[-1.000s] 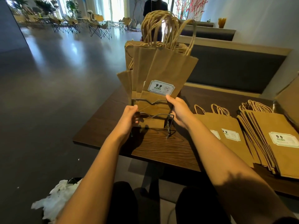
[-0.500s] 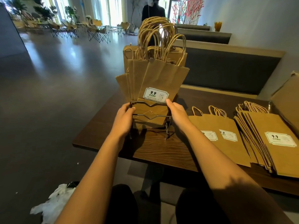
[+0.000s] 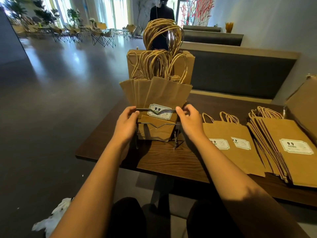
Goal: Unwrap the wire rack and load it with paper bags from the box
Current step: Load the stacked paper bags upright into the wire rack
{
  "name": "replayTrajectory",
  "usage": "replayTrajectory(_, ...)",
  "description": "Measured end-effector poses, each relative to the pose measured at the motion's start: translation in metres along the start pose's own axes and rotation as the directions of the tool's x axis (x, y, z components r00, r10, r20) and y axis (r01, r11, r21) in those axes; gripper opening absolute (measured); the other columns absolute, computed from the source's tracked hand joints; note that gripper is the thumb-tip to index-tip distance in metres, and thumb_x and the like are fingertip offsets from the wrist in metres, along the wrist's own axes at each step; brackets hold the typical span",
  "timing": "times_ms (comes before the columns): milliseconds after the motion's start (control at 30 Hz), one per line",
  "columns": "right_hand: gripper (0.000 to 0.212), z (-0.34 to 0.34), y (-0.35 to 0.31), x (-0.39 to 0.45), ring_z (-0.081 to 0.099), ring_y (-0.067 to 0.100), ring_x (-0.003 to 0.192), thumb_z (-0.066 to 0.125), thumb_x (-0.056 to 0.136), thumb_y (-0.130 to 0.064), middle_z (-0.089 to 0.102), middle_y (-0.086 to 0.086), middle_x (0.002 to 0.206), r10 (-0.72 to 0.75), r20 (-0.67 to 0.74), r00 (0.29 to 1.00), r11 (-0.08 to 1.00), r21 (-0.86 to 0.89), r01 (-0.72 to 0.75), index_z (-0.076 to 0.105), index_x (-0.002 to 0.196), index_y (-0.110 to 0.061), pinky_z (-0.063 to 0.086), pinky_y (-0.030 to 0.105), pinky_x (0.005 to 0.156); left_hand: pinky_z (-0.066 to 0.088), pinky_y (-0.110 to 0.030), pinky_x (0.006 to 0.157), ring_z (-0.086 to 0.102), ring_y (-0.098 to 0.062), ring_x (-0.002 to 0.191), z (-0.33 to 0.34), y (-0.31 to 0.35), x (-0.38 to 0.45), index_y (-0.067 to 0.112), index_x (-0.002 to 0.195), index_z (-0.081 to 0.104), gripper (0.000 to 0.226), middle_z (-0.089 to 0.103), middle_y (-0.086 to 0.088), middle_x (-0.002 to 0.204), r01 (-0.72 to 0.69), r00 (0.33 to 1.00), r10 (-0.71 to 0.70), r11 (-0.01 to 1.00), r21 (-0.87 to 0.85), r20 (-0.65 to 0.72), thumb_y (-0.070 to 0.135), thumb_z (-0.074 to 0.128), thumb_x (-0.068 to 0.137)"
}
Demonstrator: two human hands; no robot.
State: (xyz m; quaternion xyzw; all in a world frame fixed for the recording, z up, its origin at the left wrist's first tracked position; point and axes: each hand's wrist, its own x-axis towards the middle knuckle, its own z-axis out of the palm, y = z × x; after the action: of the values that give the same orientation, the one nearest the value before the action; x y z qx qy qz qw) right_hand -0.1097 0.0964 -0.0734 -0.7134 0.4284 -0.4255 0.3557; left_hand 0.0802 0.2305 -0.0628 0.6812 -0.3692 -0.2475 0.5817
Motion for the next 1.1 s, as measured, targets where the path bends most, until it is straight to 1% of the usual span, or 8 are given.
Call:
replayTrajectory(100, 0.029, -0.002, -0.013, 0.000, 0.050, 0.006, 0.057, 0.061, 0.098, -0.040, 0.059, 0.001, 0.070, -0.079, -0.014, 0.997, 0.997, 0.006, 0.079, 0.057, 0.089, -0.012, 0.041, 0.025, 0.057, 0.048, -0.032, 0.099, 0.061, -0.013, 0.112, 0.004, 0.000, 0.001, 0.020, 0.144, 0.051, 0.041, 0.063, 0.005, 0.122, -0.064, 0.998, 0.067, 0.990, 0.127, -0.013, 0.025, 0.055, 0.103)
replayTrajectory(200, 0.030, -0.001, -0.017, 0.006, 0.053, 0.011, 0.064, 0.060, 0.100, -0.037, 0.061, 0.002, 0.074, -0.107, -0.027, 0.994, 0.986, -0.130, 0.103, 0.057, 0.087, -0.010, 0.039, 0.026, 0.055, 0.049, -0.032, 0.088, 0.063, -0.014, 0.105, 0.004, 0.004, 0.002, 0.021, 0.136, 0.049, 0.037, 0.062, 0.012, 0.108, -0.078, 0.996, 0.068, 0.964, 0.255, 0.049, 0.022, 0.059, 0.101)
replayTrajectory(300, 0.032, 0.000, -0.016, 0.010, 0.059, 0.018, 0.067, 0.059, 0.100, -0.037, 0.063, 0.004, 0.071, -0.096, 0.005, 0.995, 0.979, -0.179, 0.095, 0.057, 0.082, -0.010, 0.043, 0.032, 0.058, 0.046, -0.030, 0.074, 0.061, -0.017, 0.099, 0.002, 0.010, 0.009, 0.017, 0.131, 0.047, 0.035, 0.061, 0.003, 0.111, -0.061, 0.992, 0.009, 0.905, 0.422, 0.123, 0.025, 0.060, 0.100)
replayTrajectory(367, 0.034, -0.002, -0.015, 0.010, 0.059, 0.018, 0.068, 0.059, 0.100, -0.040, 0.064, 0.005, 0.072, -0.077, 0.045, 0.996, 0.977, -0.194, 0.085, 0.057, 0.081, -0.013, 0.042, 0.032, 0.059, 0.048, -0.032, 0.078, 0.060, -0.019, 0.100, 0.001, 0.011, 0.013, 0.012, 0.128, 0.047, 0.038, 0.060, -0.005, 0.118, -0.061, 0.993, 0.003, 0.875, 0.480, 0.121, 0.026, 0.063, 0.097)
replayTrajectory(533, 0.022, -0.015, -0.012, 0.005, 0.057, 0.010, 0.073, 0.064, 0.096, -0.045, 0.061, -0.004, 0.083, -0.017, 0.139, 0.990, 0.991, -0.132, 0.036, 0.051, 0.089, -0.028, 0.040, 0.025, 0.058, 0.046, -0.050, 0.108, 0.051, -0.034, 0.125, 0.008, 0.012, 0.007, 0.014, 0.139, 0.035, 0.061, 0.042, -0.012, 0.140, -0.055, 0.999, 0.050, 0.900, 0.433, 0.023, 0.029, 0.070, 0.091)
replayTrajectory(700, 0.031, -0.028, 0.004, 0.003, 0.062, 0.010, 0.089, 0.064, 0.096, -0.046, 0.067, -0.005, 0.097, 0.038, 0.181, 0.983, 0.999, -0.019, -0.035, 0.054, 0.116, -0.025, 0.044, 0.025, 0.069, 0.036, -0.037, 0.095, 0.041, -0.034, 0.122, 0.027, 0.022, -0.015, 0.012, 0.123, 0.041, 0.044, 0.040, -0.014, 0.132, -0.153, 0.952, 0.255, 0.876, 0.457, -0.169, 0.020, 0.069, 0.090)
replayTrajectory(933, 0.022, -0.071, 0.027, 0.000, 0.064, 0.015, 0.090, 0.065, 0.095, -0.044, 0.066, -0.005, 0.100, 0.084, 0.111, 0.990, 0.996, -0.034, -0.081, 0.060, 0.110, -0.030, 0.051, 0.031, 0.071, 0.032, -0.048, 0.100, 0.035, -0.030, 0.121, 0.057, 0.037, -0.034, 0.020, 0.099, 0.050, 0.015, 0.040, -0.006, 0.122, -0.202, 0.911, 0.352, 0.837, 0.509, -0.217, 0.022, 0.062, 0.090)
replayTrajectory(1100, 0.031, -0.100, 0.061, -0.002, 0.059, 0.019, 0.103, 0.065, 0.090, -0.043, 0.062, 0.000, 0.119, 0.225, 0.067, 0.972, 0.924, -0.332, -0.191, 0.058, 0.115, -0.027, 0.052, 0.036, 0.079, 0.039, -0.047, 0.092, 0.045, -0.025, 0.108, 0.093, 0.041, -0.053, 0.022, 0.088, 0.053, 0.011, 0.048, 0.003, 0.104, -0.365, 0.869, 0.475, 0.804, 0.470, -0.138, 0.016, 0.062, 0.088)
